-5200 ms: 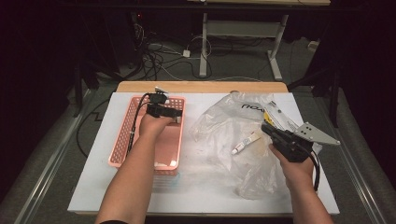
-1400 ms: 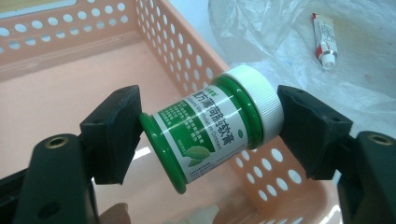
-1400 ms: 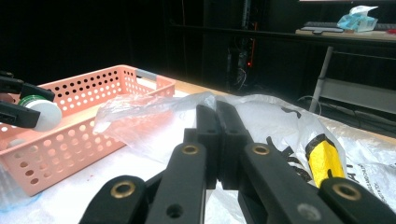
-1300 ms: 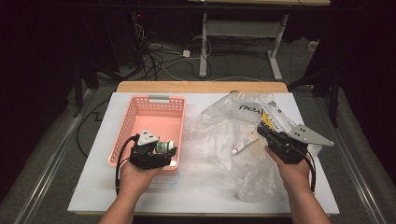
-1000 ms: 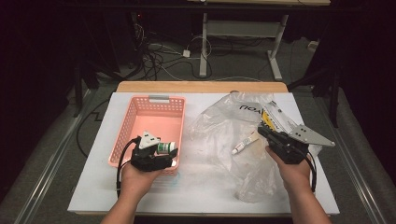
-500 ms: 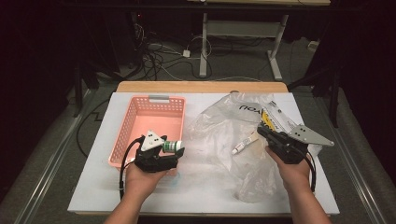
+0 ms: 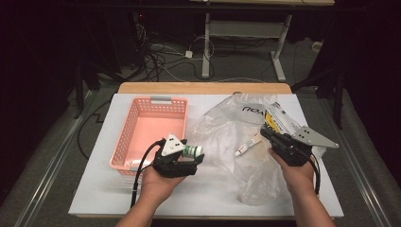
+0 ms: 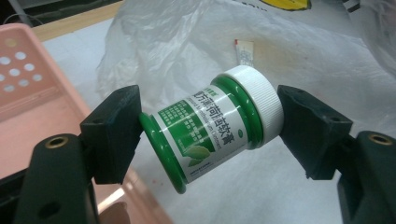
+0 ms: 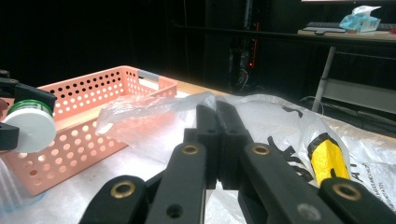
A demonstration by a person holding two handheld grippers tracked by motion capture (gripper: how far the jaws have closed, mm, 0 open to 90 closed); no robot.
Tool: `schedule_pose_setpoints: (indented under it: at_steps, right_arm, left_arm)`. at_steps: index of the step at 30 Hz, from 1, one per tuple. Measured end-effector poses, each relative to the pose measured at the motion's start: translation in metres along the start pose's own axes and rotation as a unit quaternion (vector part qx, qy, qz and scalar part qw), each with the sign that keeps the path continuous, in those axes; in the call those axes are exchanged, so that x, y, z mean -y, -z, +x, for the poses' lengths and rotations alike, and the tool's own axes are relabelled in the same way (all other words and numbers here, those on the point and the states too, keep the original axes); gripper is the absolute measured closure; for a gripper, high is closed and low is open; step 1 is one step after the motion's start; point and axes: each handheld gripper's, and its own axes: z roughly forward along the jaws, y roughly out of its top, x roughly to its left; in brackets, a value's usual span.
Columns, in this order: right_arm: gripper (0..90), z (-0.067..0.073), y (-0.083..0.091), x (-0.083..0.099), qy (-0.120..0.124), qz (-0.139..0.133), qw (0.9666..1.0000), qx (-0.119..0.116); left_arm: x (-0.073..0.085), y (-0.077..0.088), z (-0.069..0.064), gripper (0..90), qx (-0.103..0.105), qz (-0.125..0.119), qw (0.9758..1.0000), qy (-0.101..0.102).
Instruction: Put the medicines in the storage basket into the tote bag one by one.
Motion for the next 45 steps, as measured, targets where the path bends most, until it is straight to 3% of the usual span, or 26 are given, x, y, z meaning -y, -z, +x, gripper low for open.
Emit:
schedule_pose_setpoints:
  at_steps: [13, 29, 35, 45]
  right_arm:
    - [90.0, 0.000, 0.001, -0.001, 0.000, -0.003, 1.0000, 0.000]
    - [90.0, 0.001, 0.002, -0.003, 0.001, -0.006, 1.0000, -0.004]
    - [90.0, 0.001, 0.002, -0.003, 0.000, -0.006, 1.0000, -0.004]
    - [90.0, 0.000, 0.002, -0.003, -0.002, -0.007, 1.0000, -0.004]
  left_arm:
    - [-0.017, -0.036, -0.027, 24.6, 0.035, 0.013, 0.9989, -0.027]
    - [-0.024, -0.087, -0.046, 24.6, 0.057, 0.036, 0.9968, -0.042]
    - [-0.025, -0.108, -0.056, 24.6, 0.075, 0.041, 0.9951, -0.049]
    - [-0.030, -0.149, -0.062, 24.5, 0.091, 0.050, 0.9937, -0.045]
